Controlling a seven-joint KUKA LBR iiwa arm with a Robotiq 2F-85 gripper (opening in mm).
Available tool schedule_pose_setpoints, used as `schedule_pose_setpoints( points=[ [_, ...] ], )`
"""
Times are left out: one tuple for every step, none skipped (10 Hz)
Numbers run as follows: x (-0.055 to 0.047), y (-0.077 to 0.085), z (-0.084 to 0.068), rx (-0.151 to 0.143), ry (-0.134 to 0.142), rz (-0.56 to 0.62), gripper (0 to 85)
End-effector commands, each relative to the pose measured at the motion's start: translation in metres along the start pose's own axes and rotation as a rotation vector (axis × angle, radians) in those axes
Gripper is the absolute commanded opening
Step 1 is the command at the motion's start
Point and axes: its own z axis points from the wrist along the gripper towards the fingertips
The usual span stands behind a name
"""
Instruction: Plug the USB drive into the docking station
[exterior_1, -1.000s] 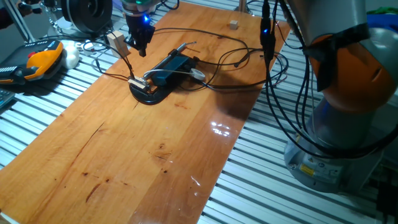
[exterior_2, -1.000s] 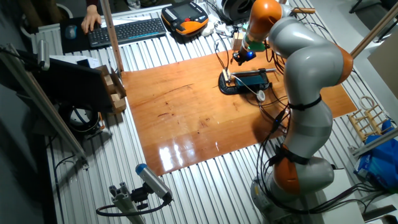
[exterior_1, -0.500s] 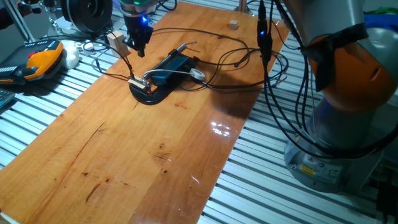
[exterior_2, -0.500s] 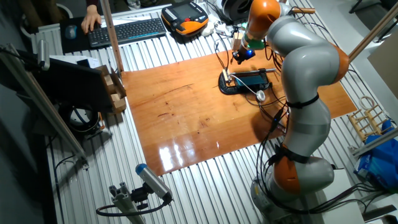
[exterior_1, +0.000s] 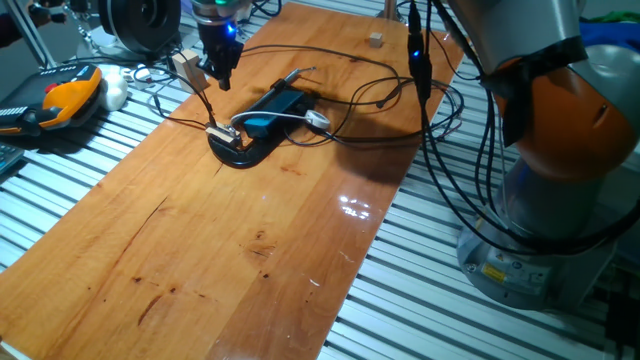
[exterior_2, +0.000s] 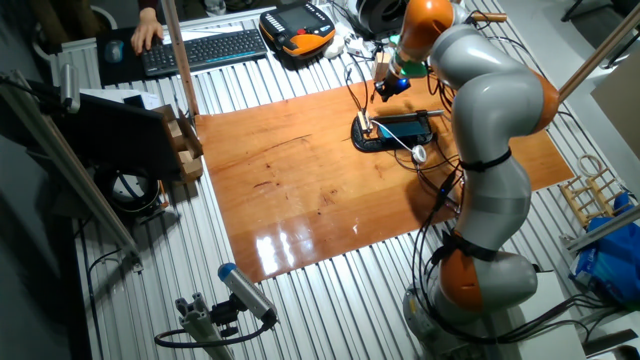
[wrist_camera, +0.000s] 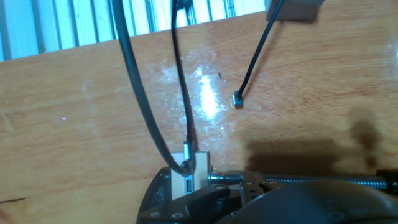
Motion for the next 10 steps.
schedule_pose_setpoints(
  points=[
    [0.0, 0.0002, 0.0, 0.005, -0.004, 0.001, 0.0],
    [0.0, 0.0002, 0.0, 0.004, 0.002, 0.003, 0.0],
    [0.0, 0.0002, 0.0, 0.003, 0.014, 0.004, 0.0],
    [0.0, 0.0002, 0.0, 0.005, 0.019, 0.001, 0.0],
    [0.0, 0.0002, 0.0, 0.004, 0.027, -0.037, 0.0],
    [0.0, 0.0002, 0.0, 0.006, 0.025, -0.089, 0.0],
    [0.0, 0.0002, 0.0, 0.004, 0.008, -0.105, 0.0],
    [0.0, 0.0002, 0.0, 0.014, -0.005, -0.118, 0.0],
    [-0.0021, -0.0008, 0.0016, 0.014, -0.009, -0.113, 0.0],
    [-0.0083, -0.0043, 0.0068, 0.013, -0.019, -0.117, 0.0]
  ],
)
